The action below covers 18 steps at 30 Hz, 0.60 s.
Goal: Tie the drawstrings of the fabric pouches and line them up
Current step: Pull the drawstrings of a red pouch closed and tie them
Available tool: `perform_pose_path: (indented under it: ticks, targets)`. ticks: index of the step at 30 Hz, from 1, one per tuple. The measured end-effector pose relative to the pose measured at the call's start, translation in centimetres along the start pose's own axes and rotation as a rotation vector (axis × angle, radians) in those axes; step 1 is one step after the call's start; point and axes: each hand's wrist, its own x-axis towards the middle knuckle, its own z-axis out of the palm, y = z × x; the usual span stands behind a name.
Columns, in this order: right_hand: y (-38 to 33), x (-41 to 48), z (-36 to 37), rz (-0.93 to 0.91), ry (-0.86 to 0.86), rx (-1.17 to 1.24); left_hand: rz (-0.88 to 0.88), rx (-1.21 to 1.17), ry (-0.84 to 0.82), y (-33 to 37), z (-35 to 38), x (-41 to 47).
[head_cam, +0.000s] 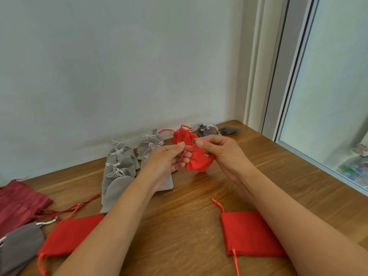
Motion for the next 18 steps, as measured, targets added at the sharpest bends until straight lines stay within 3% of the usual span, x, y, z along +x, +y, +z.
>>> perform_pose_path:
  ticks: [5, 18]
  targets:
    - [0.05, -0.20, 0.19, -0.021, -0.135, -0.017, -0.033, -0.127, 0.001, 0.15, -1.19, 0.13]
    - [-0.19, -0.03, -0.17, -0.034, -0.160, -0.268, 0.196, 0.164, -0.048, 0.18, -0.72, -0.21]
